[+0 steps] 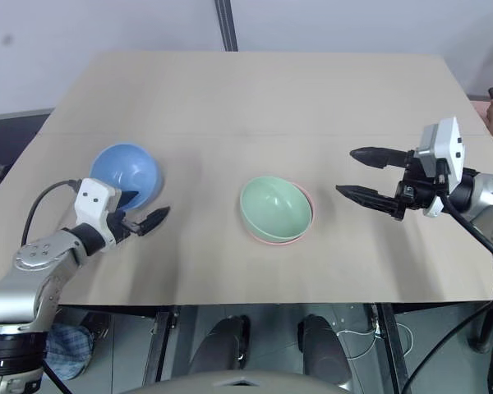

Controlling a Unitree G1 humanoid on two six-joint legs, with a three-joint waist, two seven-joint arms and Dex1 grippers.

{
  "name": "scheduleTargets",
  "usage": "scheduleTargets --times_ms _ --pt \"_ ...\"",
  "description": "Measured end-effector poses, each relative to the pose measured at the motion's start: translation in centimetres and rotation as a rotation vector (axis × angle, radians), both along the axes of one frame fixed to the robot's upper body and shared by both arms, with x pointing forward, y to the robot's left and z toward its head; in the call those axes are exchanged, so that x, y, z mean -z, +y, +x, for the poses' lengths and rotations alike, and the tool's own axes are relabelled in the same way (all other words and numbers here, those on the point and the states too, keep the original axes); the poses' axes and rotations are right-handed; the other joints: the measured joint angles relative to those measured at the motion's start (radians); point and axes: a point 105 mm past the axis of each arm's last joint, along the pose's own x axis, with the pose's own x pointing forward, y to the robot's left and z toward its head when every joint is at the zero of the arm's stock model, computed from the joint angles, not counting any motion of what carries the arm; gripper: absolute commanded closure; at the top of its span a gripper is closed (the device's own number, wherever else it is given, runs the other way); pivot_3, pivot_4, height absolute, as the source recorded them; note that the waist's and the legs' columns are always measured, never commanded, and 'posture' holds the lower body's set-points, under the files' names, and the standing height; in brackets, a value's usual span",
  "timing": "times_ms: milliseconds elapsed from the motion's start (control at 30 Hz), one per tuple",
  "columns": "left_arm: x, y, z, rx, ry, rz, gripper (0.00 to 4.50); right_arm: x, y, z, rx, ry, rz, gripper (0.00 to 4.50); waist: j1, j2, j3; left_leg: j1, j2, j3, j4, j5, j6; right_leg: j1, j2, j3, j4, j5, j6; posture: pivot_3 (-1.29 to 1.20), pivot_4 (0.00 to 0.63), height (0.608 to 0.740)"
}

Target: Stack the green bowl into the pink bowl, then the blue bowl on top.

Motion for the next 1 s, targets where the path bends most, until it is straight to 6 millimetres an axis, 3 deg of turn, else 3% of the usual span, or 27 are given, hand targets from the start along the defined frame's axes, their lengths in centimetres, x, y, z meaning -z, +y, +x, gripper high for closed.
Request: scheduleTargets --times_ms 167,200,267,367,400,500,567,1000 --pt "0.8 1.1 -0.1 -0.038 0.046 0.033 0.0 -0.2 -0.1 0.1 0.003 -0.009 -0.008 0.91 0.001 0.0 0.0 0.0 0.0 0.0 0.0 0.0 0.0 0.0 0.0 0.0 0.0 0.0 0.0 0.0 0.15 0.74" --pt "0.8 1.2 -0.1 -0.038 0.046 0.035 0.25 -0.3 -0.1 0.1 0.003 -0.009 -0.009 0.86 0.001 0.0 0.0 0.0 0.0 0.0 0.0 0.0 0.0 0.0 0.0 0.0 0.0 0.0 0.0 0.0 0.15 0.74" --pt "0.8 1.2 -0.1 -0.04 0.046 0.039 0.87 -0.2 -0.1 0.1 0.005 -0.008 -0.01 0.83 0.001 0.0 0.0 0.0 0.0 0.0 0.0 0.0 0.0 0.0 0.0 0.0 0.0 0.0 0.0 0.0 0.15 0.74" --pt "0.8 1.3 0.0 -0.041 0.048 0.045 2.25 -0.2 -0.2 0.2 0.01 -0.006 -0.008 0.83 0.0 0.0 0.0 0.0 0.0 0.0 0.0 0.0 0.0 0.0 0.0 0.0 0.0 0.0 0.0 0.0 0.15 0.74" --pt "0.7 1.3 0.1 -0.041 0.042 0.049 2.46 -0.2 -0.2 0.2 0.01 -0.007 -0.008 0.83 0.0 0.0 0.0 0.0 0.0 0.0 0.0 0.0 0.0 0.0 0.0 0.0 0.0 0.0 0.0 0.0 0.15 0.74" --pt "-0.3 1.5 0.4 -0.047 0.004 0.071 3.79 -0.3 -0.2 0.2 0.012 -0.009 -0.008 0.83 0.002 0.001 -0.001 0.001 0.0 0.0 0.0 0.0 0.0 0.001 -0.001 0.0 0.0 0.0 0.0 0.0 0.15 0.74" --pt "-1.3 1.8 0.6 -0.056 -0.028 0.091 4.45 -0.3 -0.2 0.2 0.012 -0.01 -0.008 0.83 0.006 0.004 -0.002 0.003 -0.001 0.0 0.0 0.0 0.0 0.003 -0.001 0.0 0.0 0.0 0.0 0.0 0.15 0.74" --pt "-1.2 1.8 0.6 -0.052 -0.029 0.114 4.46 -0.3 -0.2 0.2 0.011 -0.018 -0.007 0.83 0.005 0.006 -0.003 0.004 -0.001 0.001 0.0 0.0 0.0 0.003 -0.001 0.001 0.0 0.0 0.0 0.0 0.15 0.74"
